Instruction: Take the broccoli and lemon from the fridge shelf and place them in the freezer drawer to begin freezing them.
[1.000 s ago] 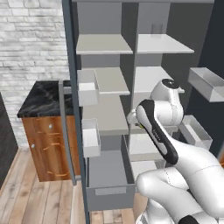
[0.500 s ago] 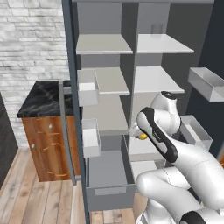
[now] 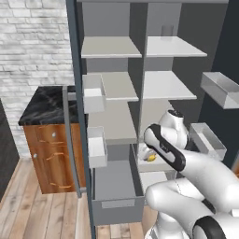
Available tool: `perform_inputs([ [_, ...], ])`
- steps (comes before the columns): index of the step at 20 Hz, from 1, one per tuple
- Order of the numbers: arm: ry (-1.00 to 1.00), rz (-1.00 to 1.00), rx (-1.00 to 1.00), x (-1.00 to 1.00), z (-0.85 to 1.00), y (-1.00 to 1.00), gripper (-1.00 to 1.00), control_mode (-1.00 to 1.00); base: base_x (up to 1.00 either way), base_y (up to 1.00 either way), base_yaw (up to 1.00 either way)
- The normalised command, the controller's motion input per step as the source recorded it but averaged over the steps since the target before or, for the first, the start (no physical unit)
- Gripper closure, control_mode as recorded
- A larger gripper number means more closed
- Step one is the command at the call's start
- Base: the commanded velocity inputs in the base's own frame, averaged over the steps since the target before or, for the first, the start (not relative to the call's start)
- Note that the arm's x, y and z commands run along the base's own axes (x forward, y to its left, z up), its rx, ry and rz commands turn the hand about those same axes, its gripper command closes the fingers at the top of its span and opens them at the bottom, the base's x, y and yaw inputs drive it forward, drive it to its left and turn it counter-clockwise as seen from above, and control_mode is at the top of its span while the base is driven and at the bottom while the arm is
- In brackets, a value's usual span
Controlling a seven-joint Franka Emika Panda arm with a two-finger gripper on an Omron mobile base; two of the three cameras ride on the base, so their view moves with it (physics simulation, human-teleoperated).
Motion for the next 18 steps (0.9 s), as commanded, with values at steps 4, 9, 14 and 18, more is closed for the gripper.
perform_inputs([
  [4, 0.06, 0.16, 0.00, 0.23, -0.41, 0.04, 1.00, -1.00, 0.00, 0.00, 0.00],
  [9, 0.06, 0.16, 0.00, 0.30, -0.45, 0.03, 1.00, -1.00, 0.00, 0.00, 0.00],
  [14, 0.09, 0.14, 0.00, 0.27, -0.47, 0.05, 1.00, -1.00, 0.00, 0.00, 0.00],
  [18, 0.07, 0.15, 0.00, 0.15, -0.43, 0.04, 1.00, -1.00, 0.00, 0.00, 0.00],
])
